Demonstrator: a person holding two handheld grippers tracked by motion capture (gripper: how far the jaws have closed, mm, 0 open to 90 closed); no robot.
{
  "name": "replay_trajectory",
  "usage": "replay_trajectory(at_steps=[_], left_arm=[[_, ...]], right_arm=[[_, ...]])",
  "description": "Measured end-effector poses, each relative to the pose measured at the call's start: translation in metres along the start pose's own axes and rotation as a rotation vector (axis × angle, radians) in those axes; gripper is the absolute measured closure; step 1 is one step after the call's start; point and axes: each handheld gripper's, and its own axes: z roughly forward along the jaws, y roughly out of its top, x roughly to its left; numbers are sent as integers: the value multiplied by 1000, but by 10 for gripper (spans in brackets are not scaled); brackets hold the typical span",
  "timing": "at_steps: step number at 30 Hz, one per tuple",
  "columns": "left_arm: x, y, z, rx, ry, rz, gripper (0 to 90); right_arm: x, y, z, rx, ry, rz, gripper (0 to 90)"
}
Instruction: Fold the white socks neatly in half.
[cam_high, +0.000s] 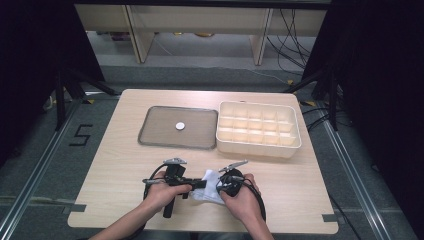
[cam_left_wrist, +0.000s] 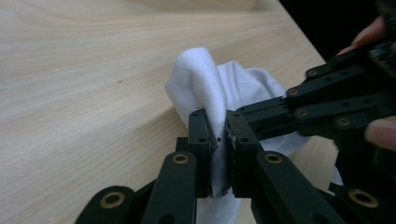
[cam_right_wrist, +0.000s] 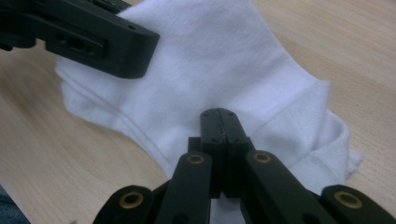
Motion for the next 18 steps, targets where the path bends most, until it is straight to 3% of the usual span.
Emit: replay_trajectory(at_steps=[7, 12, 15, 16, 18], left_arm=[[-12, 4, 3, -14, -46, 22, 824], [-15, 5, 6, -15, -52, 26, 825], [-16, 6, 5, -19, -27, 30, 826], [-14, 6, 3, -15, -45, 34, 826], [-13, 6, 3, -19, -40, 38, 826]], right_arm=[[0, -2, 0, -22, 1, -11, 900], [0, -1, 2, -30, 4, -22, 900], [0, -1, 2, -37, 7, -28, 900], [0, -1, -1, -43, 7, -8, 900], [-1, -1, -2, -58, 16, -15, 900]])
